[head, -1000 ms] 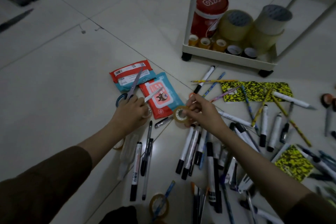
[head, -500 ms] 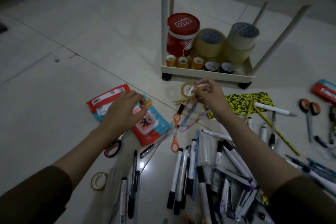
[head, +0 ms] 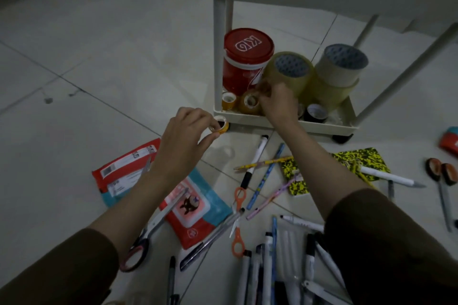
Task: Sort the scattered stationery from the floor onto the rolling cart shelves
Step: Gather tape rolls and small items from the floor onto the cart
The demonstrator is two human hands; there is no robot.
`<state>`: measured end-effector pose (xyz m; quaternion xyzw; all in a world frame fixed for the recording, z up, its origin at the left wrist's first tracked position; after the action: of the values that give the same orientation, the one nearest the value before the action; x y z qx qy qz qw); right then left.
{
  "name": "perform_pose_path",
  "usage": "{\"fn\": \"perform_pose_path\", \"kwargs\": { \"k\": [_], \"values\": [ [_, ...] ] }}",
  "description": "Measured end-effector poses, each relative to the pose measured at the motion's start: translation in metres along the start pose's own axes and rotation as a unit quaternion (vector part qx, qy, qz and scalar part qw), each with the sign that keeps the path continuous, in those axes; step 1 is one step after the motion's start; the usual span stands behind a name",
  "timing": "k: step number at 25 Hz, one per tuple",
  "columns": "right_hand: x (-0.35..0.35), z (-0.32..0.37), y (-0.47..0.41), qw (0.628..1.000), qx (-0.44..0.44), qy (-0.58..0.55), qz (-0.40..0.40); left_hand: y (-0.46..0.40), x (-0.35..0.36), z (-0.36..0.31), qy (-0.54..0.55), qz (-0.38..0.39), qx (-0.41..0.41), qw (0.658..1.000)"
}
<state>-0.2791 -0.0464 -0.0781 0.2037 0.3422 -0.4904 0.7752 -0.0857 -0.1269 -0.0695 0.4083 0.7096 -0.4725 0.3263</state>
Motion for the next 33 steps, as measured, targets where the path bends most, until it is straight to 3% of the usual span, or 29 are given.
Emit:
{"fn": "perform_pose_path", "kwargs": {
  "k": [6,8,10,12,14,16,23,29,33],
  "values": [
    [0.018,-0.009,-0.008,0.995,0.046,0.073,-0.051,-0.006,0.022,0.009,0.019,0.0,-0.016,1.0],
    [0.016,-0.009,-0.001,0.994,0.051,0.039,-0.089,-0.005,0.025,0.011,0.024,-0.005,-0.026,0.999],
    [0.008,-0.003,0.015,0.991,-0.007,-0.041,-0.123,-0.004,0.026,0.013,0.035,-0.014,-0.042,0.998],
    [0.007,0.006,0.037,0.98,-0.144,-0.117,-0.066,-0.006,0.026,0.017,0.053,-0.017,-0.07,0.996],
    [0.012,0.011,0.06,0.963,-0.25,-0.095,0.03,-0.01,0.027,0.017,0.066,-0.012,-0.087,0.994],
    [0.018,0.011,0.072,0.951,-0.29,-0.047,0.1,-0.015,0.026,0.014,0.074,-0.011,-0.087,0.993],
    [0.006,0.015,0.06,0.956,-0.289,0.002,0.059,-0.03,0.02,-0.004,0.043,-0.024,-0.046,0.998],
    [0.015,0.016,0.025,0.986,-0.134,0.093,-0.019,-0.008,0.019,0.014,0.048,0.012,-0.069,0.996],
    [0.039,0.026,0.015,0.973,-0.117,0.195,-0.038,0.016,0.012,0.037,0.042,0.03,-0.102,0.993]
  ]
}}
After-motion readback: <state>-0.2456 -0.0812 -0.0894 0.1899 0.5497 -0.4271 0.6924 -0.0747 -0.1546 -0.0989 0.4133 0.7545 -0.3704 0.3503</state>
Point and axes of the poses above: each hand's wrist, its own y-axis away from the middle knuckle, its own x-axis out of the palm, z = x × y, the point moved 5 cm from there along -y, towards the middle knuckle, and after that the axes turned 11 degrees about x, right-handed, at the moved point
